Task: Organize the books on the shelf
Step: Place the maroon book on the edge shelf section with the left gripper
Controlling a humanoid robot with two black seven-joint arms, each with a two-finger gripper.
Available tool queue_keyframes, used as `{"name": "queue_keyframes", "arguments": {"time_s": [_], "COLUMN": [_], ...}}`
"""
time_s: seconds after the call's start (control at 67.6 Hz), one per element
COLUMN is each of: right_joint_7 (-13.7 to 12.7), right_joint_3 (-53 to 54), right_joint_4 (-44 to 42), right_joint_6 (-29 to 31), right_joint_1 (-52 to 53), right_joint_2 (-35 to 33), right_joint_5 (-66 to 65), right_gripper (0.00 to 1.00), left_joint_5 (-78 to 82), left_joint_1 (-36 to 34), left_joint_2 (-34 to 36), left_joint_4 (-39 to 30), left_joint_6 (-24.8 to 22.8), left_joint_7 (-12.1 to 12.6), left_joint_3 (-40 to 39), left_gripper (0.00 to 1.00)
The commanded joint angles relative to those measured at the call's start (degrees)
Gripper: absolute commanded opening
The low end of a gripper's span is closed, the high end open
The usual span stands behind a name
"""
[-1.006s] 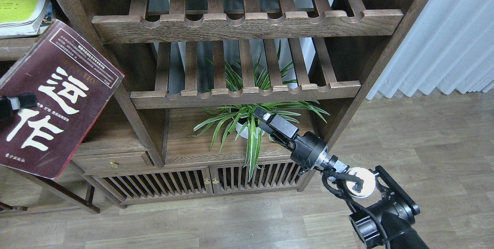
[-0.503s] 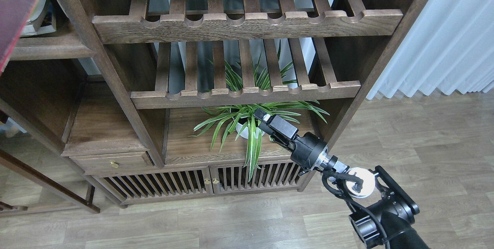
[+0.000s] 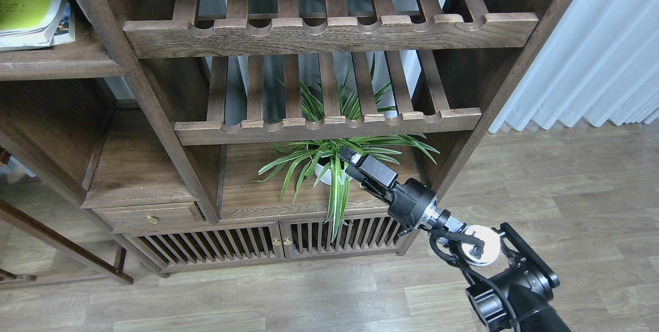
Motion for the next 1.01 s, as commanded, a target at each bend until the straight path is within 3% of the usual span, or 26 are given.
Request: {"name": "queue_keyframes", "arguments": {"time_s": [0.0, 0.281, 0.651, 0.992], "right_joint_7": [0.0, 0.0, 0.0, 0.0], "right_joint_3": [0.0, 0.0, 0.3, 0.8], "right_joint_4": [0.0, -0.1, -0.1, -0.3], "right_joint_6": [0.0, 0.0, 0.1, 0.3], "right_joint_1": [0.1, -0.1, -0.2, -0.5], "right_joint_2": [0.0, 0.0, 0.0, 0.0], "right_joint_5": [0.0, 0.1, 0.1, 0.1], "right_gripper": [1.00, 1.00, 1.00, 1.00], "left_joint_5": [0.1, 1.1, 1.2, 1.3], "left_joint_1": [-0.5, -1.6, -7.2, -11.4], "left_joint_2": [0.0, -2.0, -14.9, -20.4], "left_joint_4": [1.0, 6.0, 12.1, 16.6], "left_joint_6": [0.0, 0.0, 0.0, 0.0], "left_joint_7": [-0.1, 0.2, 8.0, 9.1], "left_joint_3": [0.0, -0.1, -0.2, -0.2], "left_gripper": [0.00, 0.00, 0.00, 0.00]}}
